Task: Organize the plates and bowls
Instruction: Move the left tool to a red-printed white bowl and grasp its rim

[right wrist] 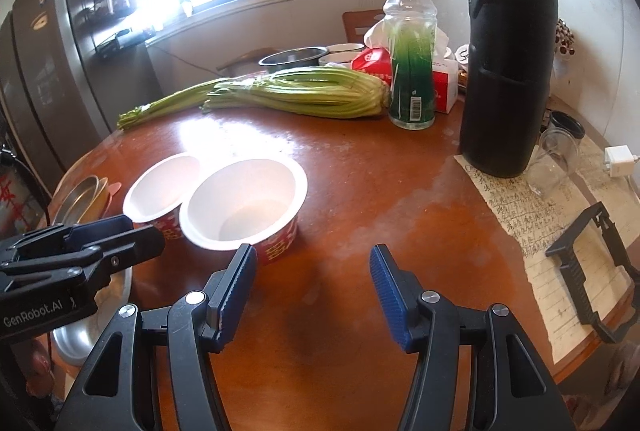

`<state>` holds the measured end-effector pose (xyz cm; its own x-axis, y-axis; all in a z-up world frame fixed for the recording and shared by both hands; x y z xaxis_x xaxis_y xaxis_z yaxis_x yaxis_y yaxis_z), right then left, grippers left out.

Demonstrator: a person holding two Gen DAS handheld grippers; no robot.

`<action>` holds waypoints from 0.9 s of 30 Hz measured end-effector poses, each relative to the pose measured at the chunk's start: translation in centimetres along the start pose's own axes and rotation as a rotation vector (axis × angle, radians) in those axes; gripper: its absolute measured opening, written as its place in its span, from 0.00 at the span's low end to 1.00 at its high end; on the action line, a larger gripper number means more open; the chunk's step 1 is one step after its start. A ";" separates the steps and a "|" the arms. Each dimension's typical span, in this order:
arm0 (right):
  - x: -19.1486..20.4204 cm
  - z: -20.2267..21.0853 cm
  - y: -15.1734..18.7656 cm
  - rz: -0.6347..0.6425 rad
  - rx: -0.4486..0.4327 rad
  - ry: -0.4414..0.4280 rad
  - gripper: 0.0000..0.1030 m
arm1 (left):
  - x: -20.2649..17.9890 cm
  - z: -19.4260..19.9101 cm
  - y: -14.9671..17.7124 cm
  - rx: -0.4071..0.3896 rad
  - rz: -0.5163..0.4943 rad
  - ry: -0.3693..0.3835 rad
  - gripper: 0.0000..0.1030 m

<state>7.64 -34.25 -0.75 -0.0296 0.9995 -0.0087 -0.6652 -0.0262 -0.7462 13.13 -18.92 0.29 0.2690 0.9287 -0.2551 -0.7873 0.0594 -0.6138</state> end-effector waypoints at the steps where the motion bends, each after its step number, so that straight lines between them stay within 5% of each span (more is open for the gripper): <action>1: -0.2 -0.3 -0.2 0.000 0.000 0.004 0.59 | 0.1 -0.2 -0.1 0.004 0.002 -0.003 0.49; 15: -0.6 -5.0 -3.3 0.067 0.067 -0.012 0.59 | 0.9 -2.8 -1.8 0.072 0.088 0.034 0.49; 27: 2.0 -7.1 -3.2 0.168 0.112 -0.130 0.57 | 1.4 -4.1 -2.6 0.110 0.120 0.090 0.49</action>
<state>15.00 -32.07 -3.12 -0.2380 0.9706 -0.0356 -0.7211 -0.2011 -0.6630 17.82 -19.26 -1.59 0.2142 0.8952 -0.3907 -0.8715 -0.0055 -0.4903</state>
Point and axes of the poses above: each gripper's, at about its wrist camera, not at the fingertips, and z roughly against the way its jaws point, x to its left, y to its underside, the point moved 2 cm from there along -z, roughly the way its jaws point, and after that the axes turned 9 degrees about z, right-handed, at the moved point
